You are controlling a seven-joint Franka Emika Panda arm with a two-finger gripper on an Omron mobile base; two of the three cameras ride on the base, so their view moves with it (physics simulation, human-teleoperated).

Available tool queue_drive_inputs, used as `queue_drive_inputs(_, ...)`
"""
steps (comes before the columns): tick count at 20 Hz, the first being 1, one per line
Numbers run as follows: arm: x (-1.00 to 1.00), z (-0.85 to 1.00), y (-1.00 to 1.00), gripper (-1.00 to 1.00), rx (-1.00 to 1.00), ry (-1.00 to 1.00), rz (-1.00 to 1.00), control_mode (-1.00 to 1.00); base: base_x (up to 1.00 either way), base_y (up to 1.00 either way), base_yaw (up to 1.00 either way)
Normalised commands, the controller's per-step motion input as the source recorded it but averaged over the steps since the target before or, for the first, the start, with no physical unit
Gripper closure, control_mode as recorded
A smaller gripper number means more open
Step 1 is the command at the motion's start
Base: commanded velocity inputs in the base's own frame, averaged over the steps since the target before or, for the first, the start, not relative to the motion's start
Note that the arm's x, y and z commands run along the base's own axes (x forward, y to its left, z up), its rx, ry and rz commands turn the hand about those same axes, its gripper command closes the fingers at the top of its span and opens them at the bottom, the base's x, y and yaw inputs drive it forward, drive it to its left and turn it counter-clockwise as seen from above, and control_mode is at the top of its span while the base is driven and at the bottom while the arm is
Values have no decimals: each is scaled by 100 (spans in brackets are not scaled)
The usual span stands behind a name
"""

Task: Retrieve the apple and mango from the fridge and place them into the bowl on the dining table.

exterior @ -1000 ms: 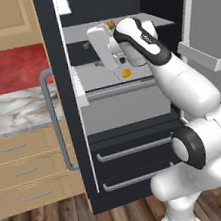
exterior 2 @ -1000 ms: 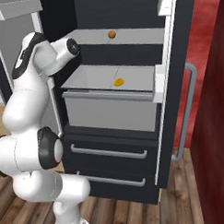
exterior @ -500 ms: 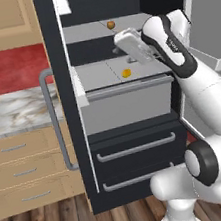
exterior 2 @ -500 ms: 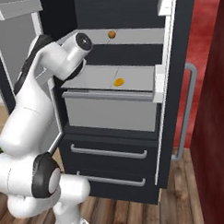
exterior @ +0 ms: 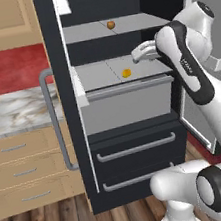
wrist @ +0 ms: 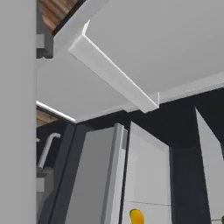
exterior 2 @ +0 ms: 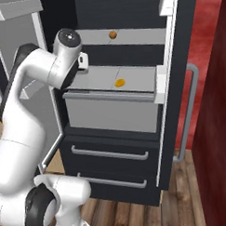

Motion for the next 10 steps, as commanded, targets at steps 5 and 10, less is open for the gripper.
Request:
queue_drive_inputs(5,-56,0,-22,-100,-28,-11,4,-100,0,0,0)
queue_drive_inputs(10,-67,0,-29,-100,-20,-12,3,-100,0,0,0)
